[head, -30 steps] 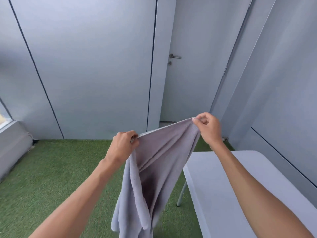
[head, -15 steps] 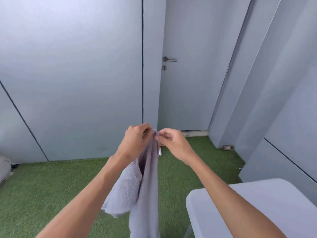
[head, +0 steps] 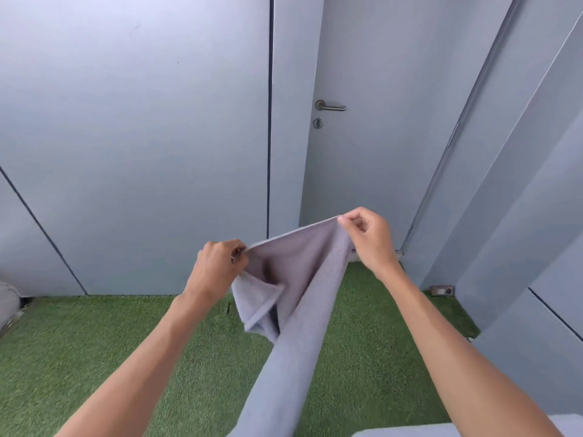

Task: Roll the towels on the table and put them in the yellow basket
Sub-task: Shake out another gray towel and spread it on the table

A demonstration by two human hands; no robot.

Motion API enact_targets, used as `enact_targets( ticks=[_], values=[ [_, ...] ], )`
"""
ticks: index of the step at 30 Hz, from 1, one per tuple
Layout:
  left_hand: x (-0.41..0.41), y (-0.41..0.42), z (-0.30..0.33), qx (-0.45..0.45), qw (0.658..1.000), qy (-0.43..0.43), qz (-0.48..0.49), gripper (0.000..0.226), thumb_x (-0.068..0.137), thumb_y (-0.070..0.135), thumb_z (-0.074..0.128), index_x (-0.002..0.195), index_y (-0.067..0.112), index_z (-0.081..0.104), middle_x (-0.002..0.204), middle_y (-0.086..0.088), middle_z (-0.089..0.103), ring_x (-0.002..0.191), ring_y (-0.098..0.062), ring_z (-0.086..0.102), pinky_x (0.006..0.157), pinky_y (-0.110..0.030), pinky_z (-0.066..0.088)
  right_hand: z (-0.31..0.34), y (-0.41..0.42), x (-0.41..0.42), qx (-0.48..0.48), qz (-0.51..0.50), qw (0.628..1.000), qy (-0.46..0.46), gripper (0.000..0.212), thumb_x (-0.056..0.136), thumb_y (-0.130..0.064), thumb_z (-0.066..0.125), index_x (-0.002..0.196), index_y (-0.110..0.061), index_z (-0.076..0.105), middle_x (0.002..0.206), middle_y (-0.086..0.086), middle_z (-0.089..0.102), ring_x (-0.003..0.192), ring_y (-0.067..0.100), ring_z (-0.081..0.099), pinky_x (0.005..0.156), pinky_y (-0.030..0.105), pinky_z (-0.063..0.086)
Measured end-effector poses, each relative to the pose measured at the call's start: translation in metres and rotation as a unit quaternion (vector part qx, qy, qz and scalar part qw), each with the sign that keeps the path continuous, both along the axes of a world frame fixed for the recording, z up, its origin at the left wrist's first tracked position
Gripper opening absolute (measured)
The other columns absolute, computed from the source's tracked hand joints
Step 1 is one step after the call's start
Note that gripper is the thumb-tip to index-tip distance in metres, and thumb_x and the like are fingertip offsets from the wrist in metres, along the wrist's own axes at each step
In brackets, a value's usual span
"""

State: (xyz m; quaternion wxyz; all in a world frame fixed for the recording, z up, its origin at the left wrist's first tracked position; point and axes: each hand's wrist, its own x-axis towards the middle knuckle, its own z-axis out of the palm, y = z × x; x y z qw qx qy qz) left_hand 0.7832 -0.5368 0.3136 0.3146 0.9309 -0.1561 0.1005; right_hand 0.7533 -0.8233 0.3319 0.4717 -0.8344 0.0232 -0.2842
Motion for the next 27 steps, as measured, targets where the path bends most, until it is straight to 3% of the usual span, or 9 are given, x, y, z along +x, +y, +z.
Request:
enact_targets(
  ticks=[5, 7, 9, 11, 14, 16, 20, 24, 27],
  values=[
    [0.026, 0.015, -0.002, -0.016, 0.999, -0.008, -0.037, 0.012, 0.090, 0.011, 0.058, 0.086, 0.013, 0.069, 0.071, 0.000, 0.068, 0.070, -0.020, 0.064, 0.070, -0.035, 0.052, -0.025, -0.041, 0.015, -0.002, -0.123, 0.991, 0.060, 0.011, 0.090, -0.020, 0.063, 0.080, -0.016, 0.065, 0.076, -0.007, 0.066, 0.068, -0.002, 0.059, 0.071, 0.036, 0.051],
    [0.031, 0.010, 0.005, -0.031, 0.996, -0.034, -0.070, 0.015, 0.090, 0.008, 0.057, 0.077, 0.014, 0.062, 0.062, 0.004, 0.061, 0.061, -0.014, 0.056, 0.061, -0.026, 0.045, -0.033, -0.024, 0.013, -0.024, -0.043, 0.992, 0.113, 0.003, 0.088, -0.021, 0.066, 0.089, -0.019, 0.068, 0.088, -0.008, 0.070, 0.081, 0.000, 0.063, 0.083, 0.034, 0.053],
    [0.033, -0.003, 0.016, -0.047, 0.991, -0.052, -0.110, 0.019, 0.090, 0.007, 0.057, 0.078, 0.020, 0.064, 0.063, 0.010, 0.061, 0.060, -0.009, 0.053, 0.060, -0.016, 0.041, -0.032, 0.009, 0.012, -0.041, 0.095, 0.980, 0.173, 0.029, 0.082, -0.031, 0.073, 0.110, -0.028, 0.065, 0.112, -0.010, 0.067, 0.103, -0.002, 0.060, 0.091, 0.024, 0.049],
    [0.036, -0.017, 0.023, -0.037, 0.986, -0.041, -0.157, 0.020, 0.088, 0.008, 0.058, 0.084, 0.023, 0.071, 0.073, 0.011, 0.068, 0.069, -0.008, 0.059, 0.068, -0.018, 0.045, -0.027, 0.046, 0.015, -0.072, 0.194, 0.954, 0.216, 0.049, 0.076, -0.046, 0.076, 0.121, -0.038, 0.058, 0.124, -0.016, 0.060, 0.116, -0.007, 0.052, 0.094, 0.023, 0.046],
    [0.037, -0.024, 0.017, -0.014, 0.983, -0.005, -0.184, 0.017, 0.087, 0.016, 0.064, 0.079, 0.029, 0.070, 0.074, 0.012, 0.068, 0.069, -0.007, 0.058, 0.068, -0.022, 0.045, -0.016, 0.076, 0.024, -0.090, 0.222, 0.953, 0.185, 0.021, 0.082, -0.034, 0.074, 0.100, -0.023, 0.069, 0.099, -0.008, 0.071, 0.095, 0.000, 0.064, 0.087, 0.034, 0.052],
    [0.037, -0.019, 0.013, -0.060, 0.984, -0.006, -0.170, 0.014, 0.085, 0.026, 0.071, 0.072, 0.022, 0.066, 0.064, 0.007, 0.063, 0.058, -0.008, 0.050, 0.058, -0.019, 0.039, -0.009, 0.078, 0.026, -0.071, 0.216, 0.959, 0.172, 0.011, 0.086, -0.025, 0.072, 0.090, -0.015, 0.070, 0.087, 0.000, 0.073, 0.083, 0.011, 0.068, 0.084, 0.038, 0.052],
    [0.048, -0.002, -0.004, -0.137, 0.981, 0.031, -0.135, 0.035, 0.078, 0.041, 0.076, 0.069, 0.012, 0.061, 0.055, 0.004, 0.046, 0.053, -0.007, 0.035, 0.052, -0.023, 0.030, -0.001, 0.073, 0.025, -0.039, 0.194, 0.973, 0.123, 0.014, 0.093, -0.023, 0.062, 0.089, -0.011, 0.068, 0.085, 0.006, 0.073, 0.082, 0.023, 0.069, 0.079, 0.040, 0.057],
    [0.037, 0.011, -0.042, -0.261, 0.928, 0.193, -0.181, 0.055, 0.079, 0.053, 0.072, 0.080, -0.001, 0.062, 0.071, -0.003, 0.055, 0.070, -0.014, 0.049, 0.070, -0.037, 0.044, 0.010, 0.059, 0.023, 0.003, 0.133, 0.989, 0.069, 0.021, 0.096, -0.026, 0.056, 0.091, -0.009, 0.067, 0.082, 0.008, 0.071, 0.077, 0.027, 0.067, 0.074, 0.047, 0.056],
    [0.034, 0.010, -0.040, -0.348, 0.906, 0.188, -0.152, 0.050, 0.085, 0.048, 0.066, 0.078, -0.001, 0.060, 0.070, -0.004, 0.049, 0.069, -0.016, 0.044, 0.064, -0.036, 0.038, 0.005, 0.040, 0.019, -0.037, 0.127, 0.982, 0.133, 0.017, 0.095, -0.028, 0.057, 0.090, -0.015, 0.067, 0.084, 0.006, 0.071, 0.076, 0.021, 0.068, 0.075, 0.049, 0.056]
  ],
)
